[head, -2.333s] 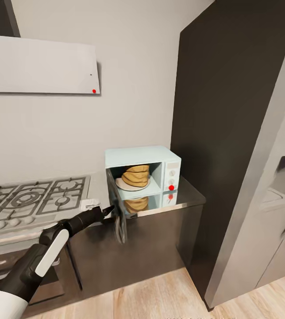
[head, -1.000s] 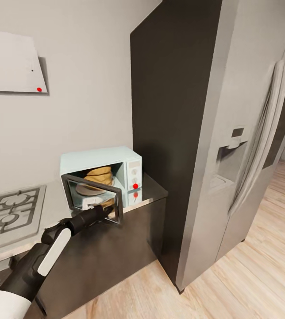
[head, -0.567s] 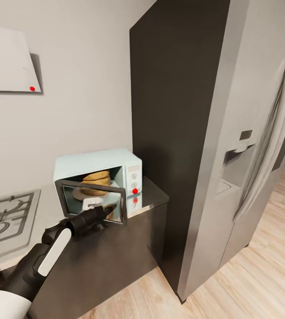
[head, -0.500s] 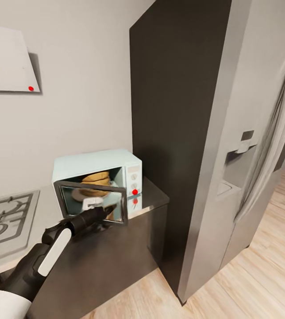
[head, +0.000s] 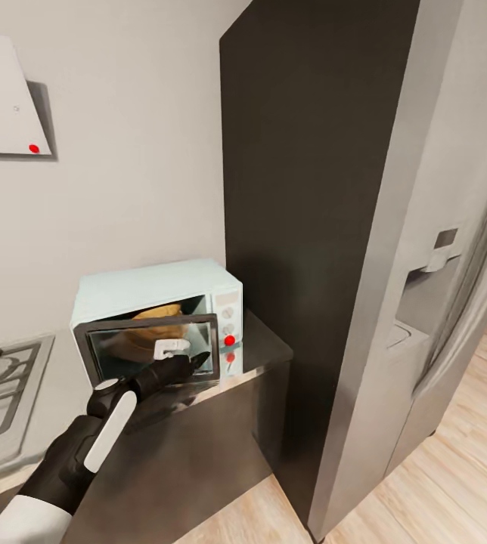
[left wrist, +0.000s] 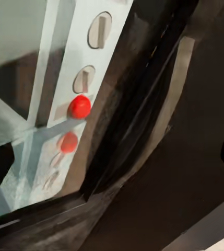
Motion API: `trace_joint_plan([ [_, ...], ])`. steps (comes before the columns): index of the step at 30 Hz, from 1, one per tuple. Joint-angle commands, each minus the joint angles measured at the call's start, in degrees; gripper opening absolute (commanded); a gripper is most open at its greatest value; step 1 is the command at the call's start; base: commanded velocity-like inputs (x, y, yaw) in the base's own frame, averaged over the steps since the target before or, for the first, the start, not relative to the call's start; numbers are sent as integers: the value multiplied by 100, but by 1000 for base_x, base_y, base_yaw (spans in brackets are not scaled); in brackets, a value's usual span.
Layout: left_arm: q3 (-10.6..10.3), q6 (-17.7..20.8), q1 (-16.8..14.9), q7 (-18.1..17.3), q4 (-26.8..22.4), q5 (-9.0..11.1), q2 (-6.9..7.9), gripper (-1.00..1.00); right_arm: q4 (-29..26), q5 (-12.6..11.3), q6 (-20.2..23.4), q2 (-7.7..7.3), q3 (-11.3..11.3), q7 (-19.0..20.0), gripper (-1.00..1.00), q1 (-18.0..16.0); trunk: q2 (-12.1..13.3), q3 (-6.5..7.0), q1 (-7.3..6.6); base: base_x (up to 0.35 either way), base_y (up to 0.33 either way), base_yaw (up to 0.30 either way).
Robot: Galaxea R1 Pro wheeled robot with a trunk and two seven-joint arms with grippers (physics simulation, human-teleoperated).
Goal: In the kitchen, take the popcorn bag from the countertop, put it into the microwave, and heat it until the popcorn is cooked so the cooked popcorn ends up inside the bag.
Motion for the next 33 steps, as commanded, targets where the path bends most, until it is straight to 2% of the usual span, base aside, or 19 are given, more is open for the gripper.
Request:
trace_joint_plan([
  [1,-2,31,-5,4,-4,45,3,100,19,53,-35,-4,-49,13,100,-8,-5,-7,3,224,0,0],
  [23,-1,31,-5,4,-42,37,3,100,19,58,-35,1,-49,13,100,-8,-5,-7,3,219,0,0],
  [28,-1,22,-5,-5,-66,44,2,100,19,59,-35,1,-49,13,100,-8,-5,-7,3,26,0,0],
  [33,-1,31,-5,-12,-75,53,-5,100,19,56,-35,1,-49,13,100,-8,-5,-7,3,-253,-20,0],
])
